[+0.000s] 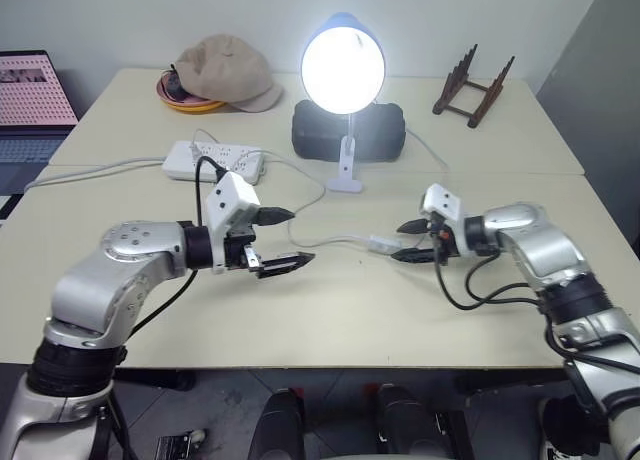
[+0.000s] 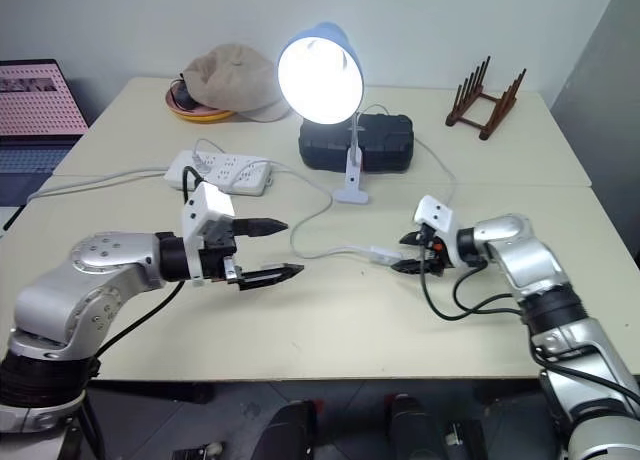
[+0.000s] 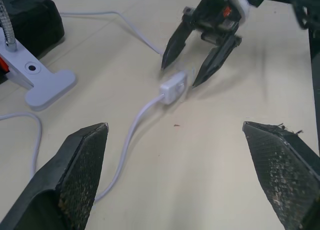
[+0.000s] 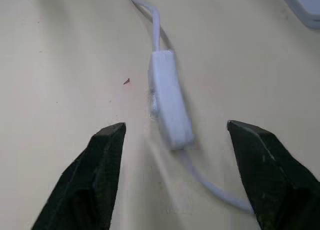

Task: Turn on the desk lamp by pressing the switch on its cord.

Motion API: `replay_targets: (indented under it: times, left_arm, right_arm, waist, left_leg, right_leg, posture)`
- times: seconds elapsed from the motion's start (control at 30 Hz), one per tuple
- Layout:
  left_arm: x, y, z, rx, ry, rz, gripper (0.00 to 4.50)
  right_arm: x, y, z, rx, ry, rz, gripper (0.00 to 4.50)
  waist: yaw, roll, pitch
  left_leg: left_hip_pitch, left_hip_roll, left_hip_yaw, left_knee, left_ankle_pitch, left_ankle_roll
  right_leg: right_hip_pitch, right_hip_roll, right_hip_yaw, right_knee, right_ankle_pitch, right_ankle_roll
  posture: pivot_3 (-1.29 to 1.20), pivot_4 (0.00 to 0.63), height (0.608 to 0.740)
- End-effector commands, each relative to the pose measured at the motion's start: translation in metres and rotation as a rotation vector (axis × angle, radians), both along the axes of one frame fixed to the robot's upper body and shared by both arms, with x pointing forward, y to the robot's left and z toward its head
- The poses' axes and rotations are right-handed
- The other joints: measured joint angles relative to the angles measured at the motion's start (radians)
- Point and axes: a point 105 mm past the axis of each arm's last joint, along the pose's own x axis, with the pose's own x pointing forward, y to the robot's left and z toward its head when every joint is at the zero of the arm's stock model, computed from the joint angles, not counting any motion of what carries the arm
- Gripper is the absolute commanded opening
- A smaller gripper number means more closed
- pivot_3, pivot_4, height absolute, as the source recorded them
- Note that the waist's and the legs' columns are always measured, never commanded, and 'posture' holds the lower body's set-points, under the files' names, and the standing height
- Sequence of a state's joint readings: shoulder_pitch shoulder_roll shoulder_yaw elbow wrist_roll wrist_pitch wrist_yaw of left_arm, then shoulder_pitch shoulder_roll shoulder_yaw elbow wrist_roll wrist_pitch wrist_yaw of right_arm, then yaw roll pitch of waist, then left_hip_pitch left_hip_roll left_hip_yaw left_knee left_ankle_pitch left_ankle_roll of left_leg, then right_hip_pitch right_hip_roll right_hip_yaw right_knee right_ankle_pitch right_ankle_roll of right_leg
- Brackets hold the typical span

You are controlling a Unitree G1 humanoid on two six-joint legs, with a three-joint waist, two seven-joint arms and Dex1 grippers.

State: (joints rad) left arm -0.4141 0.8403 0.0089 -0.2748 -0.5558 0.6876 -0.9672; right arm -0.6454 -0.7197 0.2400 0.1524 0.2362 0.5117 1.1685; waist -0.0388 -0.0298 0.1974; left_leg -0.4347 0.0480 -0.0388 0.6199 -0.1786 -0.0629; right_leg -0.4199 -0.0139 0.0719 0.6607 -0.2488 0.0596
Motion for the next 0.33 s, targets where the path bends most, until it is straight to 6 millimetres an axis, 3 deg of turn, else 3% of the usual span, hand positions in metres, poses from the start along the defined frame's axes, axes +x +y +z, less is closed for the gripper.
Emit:
replay_targets:
  times: [0.03,0.07,0.33]
  left_arm:
    - [0.015,0.017,0.009,0.022,-0.044,0.04,4.5]
    - [0.017,0.019,0.008,0.038,-0.044,0.039,4.5]
    - [0.024,0.02,0.01,0.051,-0.024,-0.01,4.5]
  right_arm:
    - [-0.027,-0.009,0.028,0.077,-0.036,-0.035,4.2]
    - [-0.032,-0.01,0.03,0.088,-0.039,-0.054,4.47]
    - [-0.06,-0.012,0.036,0.124,-0.031,-0.126,4.47]
  waist:
    - [0.007,0.0,0.0]
    - [0.007,0.0,0.0]
    - [0.003,0.0,0.0]
  left_leg:
    - [0.0,0.0,0.0,0.0,0.0,0.0]
    - [0.0,0.0,0.0,0.0,0.0,0.0]
    - [0.001,0.0,0.0,0.002,0.0,0.0]
  right_leg:
    - [0.0,0.0,0.0,0.0,0.0,0.0]
    - [0.0,0.0,-0.001,0.0,-0.001,0.0]
    - [0.0,0.0,0.0,0.002,-0.002,-0.003]
  posture:
    - [0.0,0.15,0.74]
    - [0.0,0.15,0.74]
    - [0.0,0.15,0.74]
